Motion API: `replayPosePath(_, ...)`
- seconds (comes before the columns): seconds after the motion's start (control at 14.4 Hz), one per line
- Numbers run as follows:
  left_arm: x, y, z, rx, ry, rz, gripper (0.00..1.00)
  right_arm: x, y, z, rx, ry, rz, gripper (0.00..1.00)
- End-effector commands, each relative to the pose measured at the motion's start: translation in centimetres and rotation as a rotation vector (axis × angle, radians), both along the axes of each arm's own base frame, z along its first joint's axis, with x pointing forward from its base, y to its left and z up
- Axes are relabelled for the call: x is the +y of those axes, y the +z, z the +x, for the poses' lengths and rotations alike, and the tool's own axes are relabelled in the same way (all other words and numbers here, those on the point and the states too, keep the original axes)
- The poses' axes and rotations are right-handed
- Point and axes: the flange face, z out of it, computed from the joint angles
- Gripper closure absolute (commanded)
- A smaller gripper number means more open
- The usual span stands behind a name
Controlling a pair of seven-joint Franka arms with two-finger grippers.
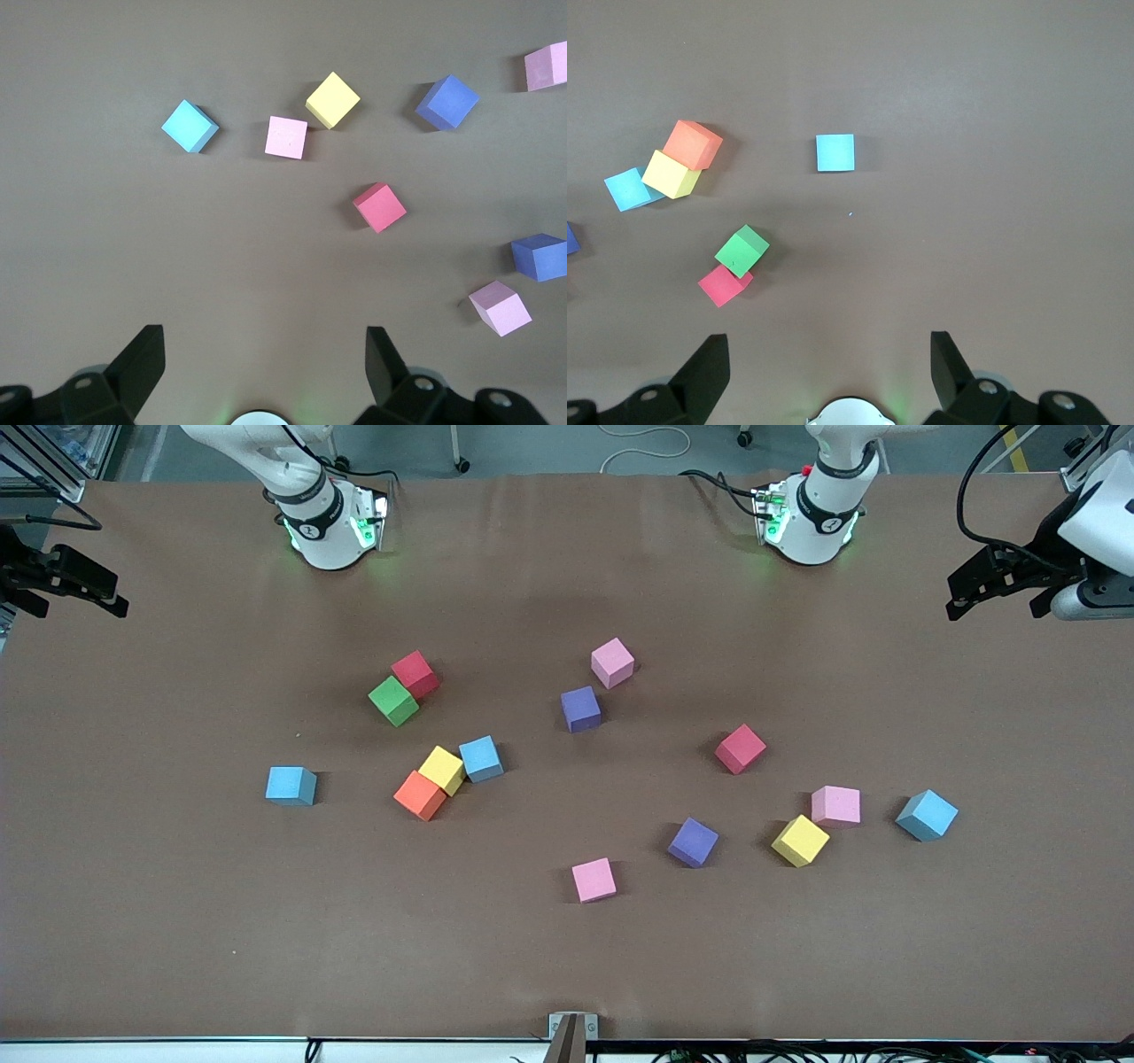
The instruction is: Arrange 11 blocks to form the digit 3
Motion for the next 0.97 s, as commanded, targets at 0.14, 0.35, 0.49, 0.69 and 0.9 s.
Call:
replayPosePath(0.14,0.2,0.3,-0.2,0.006,-0.008,0.019,0.00,0.0,0.3,-0.1,-0.009,0.002,-0.010,0.00)
replayPosePath(0.35,0.3,0.3,1.6,0.002,-0.015,0.010,0.00,0.0,0.2,-0.2,-0.001,0.002,-0.010,0.00)
replayPosePath(0.49,-0.4,-0.8,1.9,0.023,-0.017,0.009,0.00,0.0,0.2,-0.2,0.001,0.002,-0.010,0.00)
replayPosePath(0.69,-2.1,-5.7,2.9,0.108,-0.028,0.012,0.00,0.0,0.1,-0.2,0.004,0.002,-0.010,0.00)
replayPosePath(0.9,-5.2,-10.8,3.1,0.105,0.029,0.020,0.00,-0.2,0.1,-0.2,0.004,-0.001,-0.010,0.00)
